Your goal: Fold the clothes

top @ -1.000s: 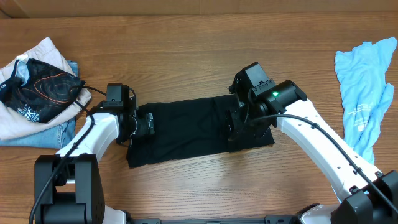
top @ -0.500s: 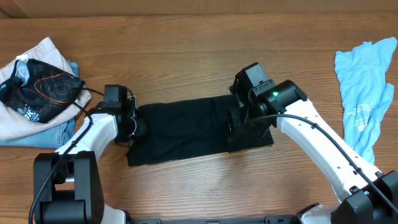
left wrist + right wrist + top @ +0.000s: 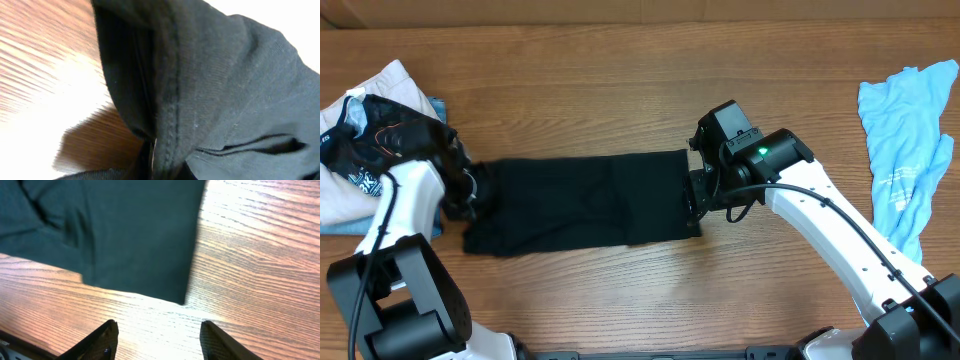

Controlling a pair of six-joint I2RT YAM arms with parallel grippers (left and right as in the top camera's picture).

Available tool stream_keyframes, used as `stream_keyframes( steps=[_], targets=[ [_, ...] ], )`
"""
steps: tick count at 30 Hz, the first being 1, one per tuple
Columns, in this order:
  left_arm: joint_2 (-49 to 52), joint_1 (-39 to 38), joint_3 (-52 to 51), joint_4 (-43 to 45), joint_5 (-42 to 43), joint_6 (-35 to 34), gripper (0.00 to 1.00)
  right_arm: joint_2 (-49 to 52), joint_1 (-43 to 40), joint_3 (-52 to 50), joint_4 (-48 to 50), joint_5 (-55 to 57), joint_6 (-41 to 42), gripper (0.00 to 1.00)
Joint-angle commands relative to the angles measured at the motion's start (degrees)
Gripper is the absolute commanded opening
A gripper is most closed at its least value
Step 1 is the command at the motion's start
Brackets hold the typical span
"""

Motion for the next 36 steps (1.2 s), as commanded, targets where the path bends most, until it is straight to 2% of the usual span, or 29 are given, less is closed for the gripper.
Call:
stream_keyframes(
  steps=[1, 8, 19, 27, 36],
  targets=[
    [0.2, 0.7, 6.4, -4.3, -1.5, 1.5, 0.04, -0.3, 0.0, 0.9, 0.8, 3.6, 0.2, 0.61],
    [-0.4, -3.3, 12.2, -11.9, 1.8, 1.5, 0.04, 0.0, -1.7, 0.9, 3.7, 7.5, 0.2, 0.66],
    [-2.9, -16.7, 20.9, -16.4, 1.6, -2.4, 0.04, 3.6, -8.3, -0.5, 3.3, 7.3, 0.2, 0.65],
    [-2.8, -27.2, 22.4, -13.1, 0.7, -8.1, 0.04, 13.4, -9.2, -1.6, 6.2, 7.5, -1.6, 0.65],
    [-2.5, -36.5, 22.4, -9.4, -6.4, -12.8, 0.06, 19.7, -9.2, -1.6, 9.1, 6.6, -1.8, 0.64]
  ],
)
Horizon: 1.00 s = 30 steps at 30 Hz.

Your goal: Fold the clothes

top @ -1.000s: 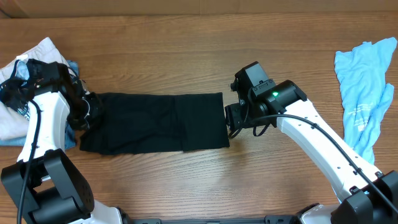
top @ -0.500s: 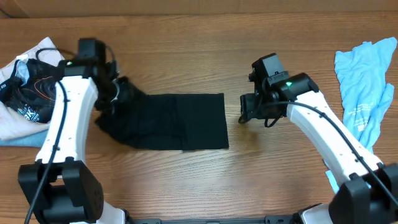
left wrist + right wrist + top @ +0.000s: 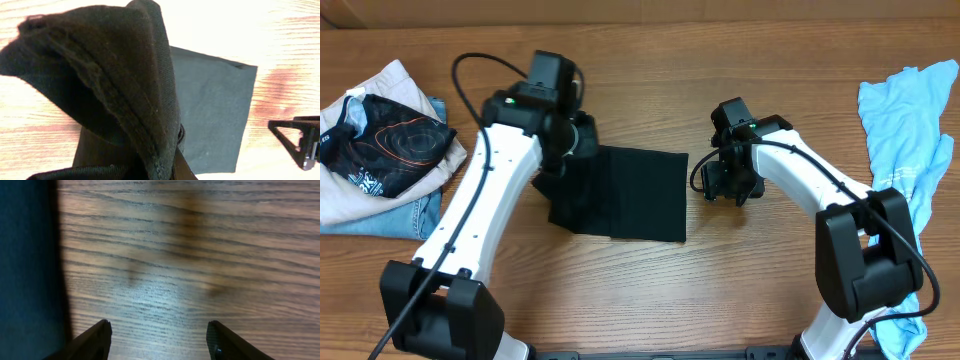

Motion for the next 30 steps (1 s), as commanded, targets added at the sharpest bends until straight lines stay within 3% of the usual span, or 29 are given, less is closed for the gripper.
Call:
stream_keyframes(
  steps=[1, 15, 30],
  targets=[
    [-1.2, -2.8, 1.4, 1.7, -3.2, -3.0, 0.06, 1.8, 0.0, -0.1, 0.9, -1.0, -0.4, 0.64],
    [5.6, -7.6, 1.4, 6.2, -1.4, -4.7, 0.06, 4.6, 4.7, -0.1, 3.0, -2.0, -1.5, 0.64],
    [6.3, -13.6, 1.3, 9.5, -2.1, -7.2, 0.07, 4.6, 4.8, -0.1, 3.0, -2.1, -1.4, 0.64]
  ],
)
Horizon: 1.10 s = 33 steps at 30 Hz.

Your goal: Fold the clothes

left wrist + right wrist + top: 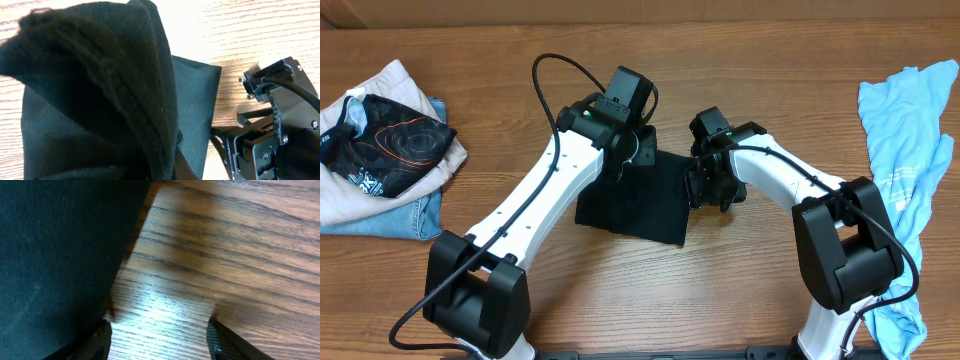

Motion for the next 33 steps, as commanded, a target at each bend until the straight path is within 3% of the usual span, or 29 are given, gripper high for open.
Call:
stream_keyframes(
  steps=[1, 25, 27, 30, 31, 33],
  targets=[
    [0.6, -0.3, 1.2, 0.3, 0.0, -1.4, 0.07, 0.8, 0.2, -0.1, 0.4, -0.8, -0.1, 0.64],
    [0.6, -4.2, 0.0, 0.7, 1.6, -5.0, 0.13, 0.8, 0.2, -0.1, 0.2, -0.7, -0.1, 0.65],
    [0.6, -4.4, 0.0, 1.5, 4.1, -5.2, 0.24, 0.8, 0.2, -0.1, 0.2, -0.8, -0.1, 0.65],
    [0.6, -4.7, 0.0, 2.6, 8.5, -5.2, 0.54, 0.8, 0.2, -0.1, 0.2, -0.8, -0.1, 0.65],
    [0.6, -4.7, 0.0, 2.6, 9.7, -5.2, 0.60, 0.8, 0.2, -0.1, 0.2, -0.7, -0.1, 0.65],
    [0.6, -4.7, 0.0, 2.6, 10.0, -4.6, 0.61, 0.8, 0.2, -0.1, 0.2, -0.7, -0.1, 0.65]
  ],
)
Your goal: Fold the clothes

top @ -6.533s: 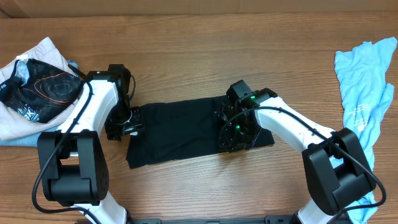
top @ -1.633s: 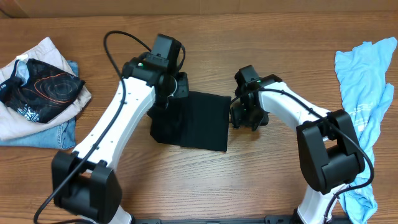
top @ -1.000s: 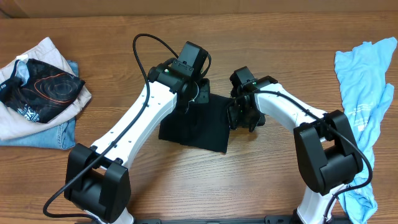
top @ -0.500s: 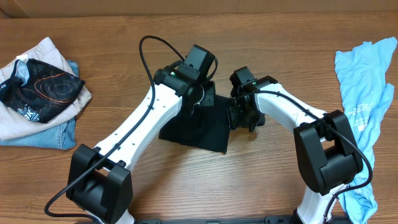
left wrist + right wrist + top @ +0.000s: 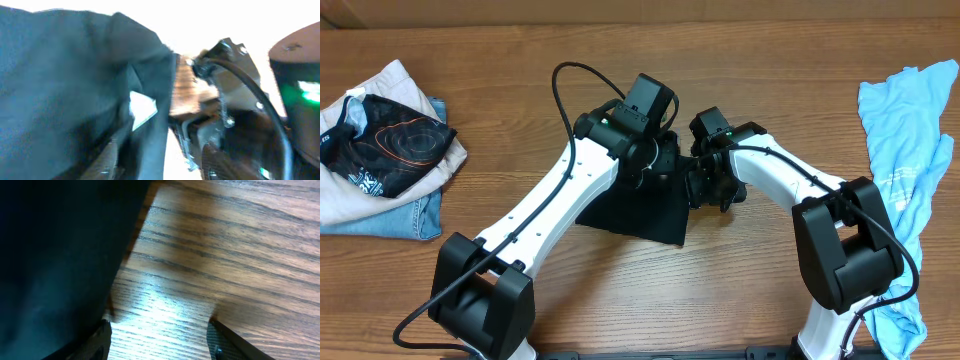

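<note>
The black garment (image 5: pixel 635 205) lies folded into a short block at mid-table. It fills the left of the left wrist view (image 5: pixel 60 90) and of the right wrist view (image 5: pixel 50 255). My left gripper (image 5: pixel 660 160) is low over its upper right corner, close to the right arm. In its blurred wrist view the left gripper (image 5: pixel 159 162) looks open, with the cloth beside it. My right gripper (image 5: pixel 705 185) sits at the garment's right edge. It is open (image 5: pixel 157 340) over bare wood, with its left finger (image 5: pixel 97 340) against the cloth.
A pile of clothes (image 5: pixel 380 150) with a black printed shirt on top lies at the far left. A light blue shirt (image 5: pixel 905 150) hangs over the right edge. The two wrists are nearly touching above the garment's right side.
My left gripper has shifted a little right and lower, up against the right gripper. Its fingers now appear apart, no longer wrapped in the black cloth. The right gripper has not moved.
The garment lay as a long strip, with my left gripper shut on its left end and the right one open at its right end. Then the left gripper held that end over the middle, then near the right edge. Now the garment lies folded short.
</note>
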Controlling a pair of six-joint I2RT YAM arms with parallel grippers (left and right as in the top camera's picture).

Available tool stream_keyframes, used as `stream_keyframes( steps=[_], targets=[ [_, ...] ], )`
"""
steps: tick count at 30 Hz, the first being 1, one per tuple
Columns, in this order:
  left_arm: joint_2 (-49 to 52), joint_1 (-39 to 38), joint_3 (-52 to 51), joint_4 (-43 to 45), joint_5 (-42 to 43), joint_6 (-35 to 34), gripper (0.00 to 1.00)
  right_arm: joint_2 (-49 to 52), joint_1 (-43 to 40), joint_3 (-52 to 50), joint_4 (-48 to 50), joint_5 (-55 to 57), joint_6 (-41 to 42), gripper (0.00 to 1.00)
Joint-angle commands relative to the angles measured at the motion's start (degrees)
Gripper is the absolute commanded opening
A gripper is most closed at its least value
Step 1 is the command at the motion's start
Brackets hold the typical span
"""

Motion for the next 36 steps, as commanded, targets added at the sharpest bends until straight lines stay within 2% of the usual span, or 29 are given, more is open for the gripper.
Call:
stream_keyframes(
  steps=[1, 6, 12, 17, 22, 28, 36],
  targets=[
    [0.6, -0.4, 0.0, 0.1, 3.9, 0.8, 0.61, 0.8, 0.2, -0.1, 0.2, -0.7, -0.2, 0.65],
    [0.6, 2.1, 0.0, -0.6, 2.8, 4.3, 0.60, 0.8, 0.2, -0.1, -0.3, -0.7, -0.2, 0.65],
    [0.6, 8.2, 0.0, -4.5, -3.5, 5.6, 0.60, 0.5, 0.1, 0.1, -1.6, -0.3, 0.1, 0.65],
    [0.6, 12.4, 0.0, -4.4, -7.7, 9.0, 0.60, -4.8, -0.7, 2.6, -4.9, 2.7, 3.4, 0.65],
    [0.6, 14.0, 0.0, -1.9, -11.3, 14.5, 0.56, -11.2, -0.5, 4.6, -6.6, 2.1, 3.5, 0.66],
    [1.6, 14.2, 0.0, 5.4, -14.4, 25.9, 0.57, -13.3, 0.5, 4.4, -8.3, -6.3, -2.6, 0.66],
    [10.0, 14.2, 0.0, 9.2, -14.8, 28.7, 0.57, -10.4, 0.7, 4.3, -8.1, -6.3, -3.7, 0.65]
  ],
)
